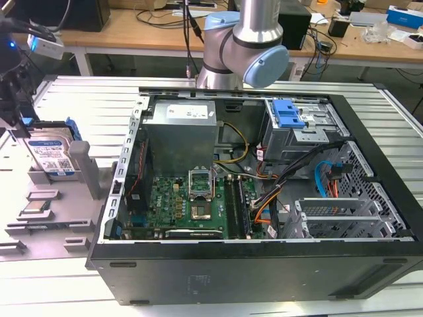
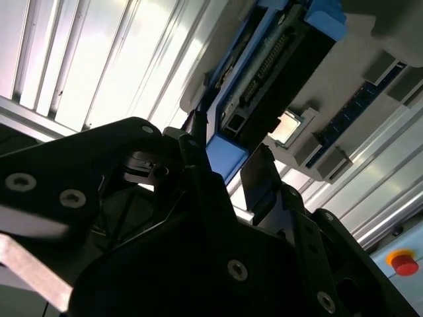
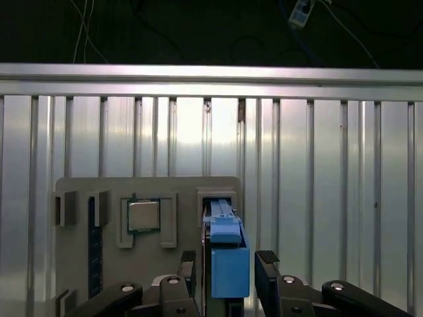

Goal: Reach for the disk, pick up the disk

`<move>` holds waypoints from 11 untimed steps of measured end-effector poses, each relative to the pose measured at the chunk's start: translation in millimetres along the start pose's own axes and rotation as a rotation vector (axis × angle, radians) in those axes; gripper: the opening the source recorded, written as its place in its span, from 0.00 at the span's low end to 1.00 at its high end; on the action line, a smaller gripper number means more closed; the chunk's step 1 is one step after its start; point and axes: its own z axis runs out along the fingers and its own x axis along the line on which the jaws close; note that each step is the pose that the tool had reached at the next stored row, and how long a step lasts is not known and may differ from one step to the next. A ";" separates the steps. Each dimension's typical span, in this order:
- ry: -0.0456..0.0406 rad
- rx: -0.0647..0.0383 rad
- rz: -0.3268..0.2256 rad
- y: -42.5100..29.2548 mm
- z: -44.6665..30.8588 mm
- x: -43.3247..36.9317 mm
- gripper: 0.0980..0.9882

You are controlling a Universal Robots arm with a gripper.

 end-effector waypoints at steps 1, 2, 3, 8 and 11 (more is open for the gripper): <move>0.0004 0.000 0.000 0.0 1.3 0.0 0.43; 0.0007 0.000 0.000 -0.1 2.3 -0.1 0.43; 0.0010 0.000 0.000 -0.2 3.6 -0.1 0.43; 0.0017 0.000 0.000 -0.4 9.3 -0.2 0.43; 0.0020 0.000 0.000 -0.4 11.2 -0.2 0.43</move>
